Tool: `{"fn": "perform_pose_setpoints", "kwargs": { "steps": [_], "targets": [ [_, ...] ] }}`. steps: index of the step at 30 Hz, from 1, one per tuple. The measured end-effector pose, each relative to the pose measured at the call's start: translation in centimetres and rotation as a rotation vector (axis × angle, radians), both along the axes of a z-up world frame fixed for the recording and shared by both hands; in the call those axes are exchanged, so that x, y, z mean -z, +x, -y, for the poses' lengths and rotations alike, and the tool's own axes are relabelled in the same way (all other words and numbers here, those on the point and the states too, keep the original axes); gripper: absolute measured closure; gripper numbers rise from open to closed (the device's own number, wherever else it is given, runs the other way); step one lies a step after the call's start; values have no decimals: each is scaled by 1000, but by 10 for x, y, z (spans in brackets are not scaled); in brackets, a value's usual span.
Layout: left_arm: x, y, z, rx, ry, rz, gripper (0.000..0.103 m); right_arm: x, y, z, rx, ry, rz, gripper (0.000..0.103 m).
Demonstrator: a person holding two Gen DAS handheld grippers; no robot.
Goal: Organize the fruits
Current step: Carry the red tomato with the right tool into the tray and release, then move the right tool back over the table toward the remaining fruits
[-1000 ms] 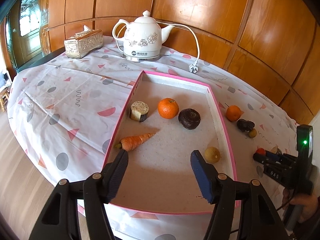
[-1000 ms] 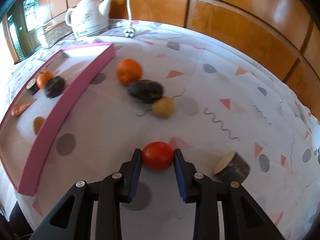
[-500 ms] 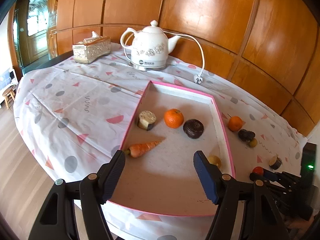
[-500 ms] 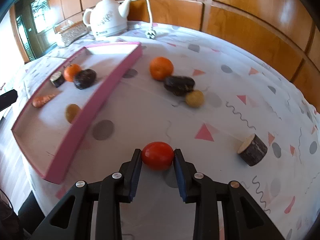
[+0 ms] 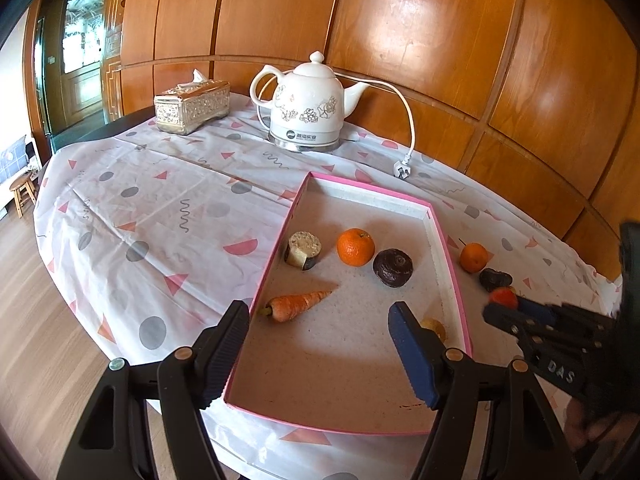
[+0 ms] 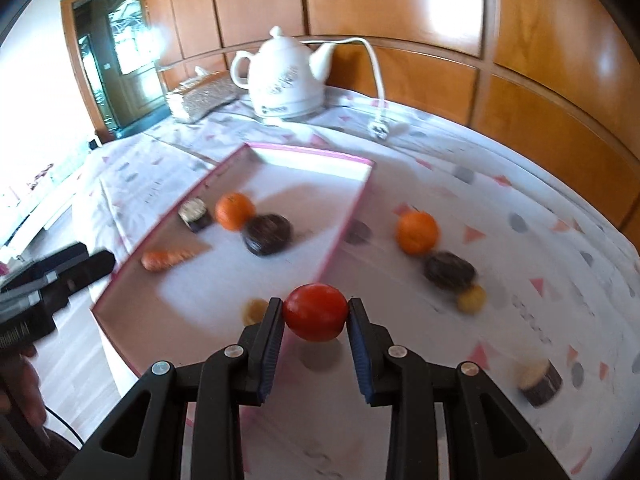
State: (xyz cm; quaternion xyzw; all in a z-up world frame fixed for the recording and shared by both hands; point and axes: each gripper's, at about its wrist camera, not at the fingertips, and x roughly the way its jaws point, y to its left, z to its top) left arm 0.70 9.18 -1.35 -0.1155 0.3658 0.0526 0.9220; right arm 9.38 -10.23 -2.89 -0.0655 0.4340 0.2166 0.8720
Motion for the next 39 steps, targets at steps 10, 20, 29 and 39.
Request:
{"fn": "perform_pose_setpoints", "kwargs": {
  "steps": [10, 20, 29, 39],
  "targets": [
    [2, 0, -3, -3, 1, -2, 30, -4, 23, -48, -41, 14, -2, 71],
    [2, 0, -6, -7, -4, -1, 30, 1, 23, -57, -24, 3, 3, 66],
    [-2, -2, 0, 4, 15, 14, 30, -4, -2, -32, 88, -14, 66, 65],
    [-8, -8, 19, 54, 62, 31, 30, -12, -25, -3, 165, -28, 129, 64]
  ]
}}
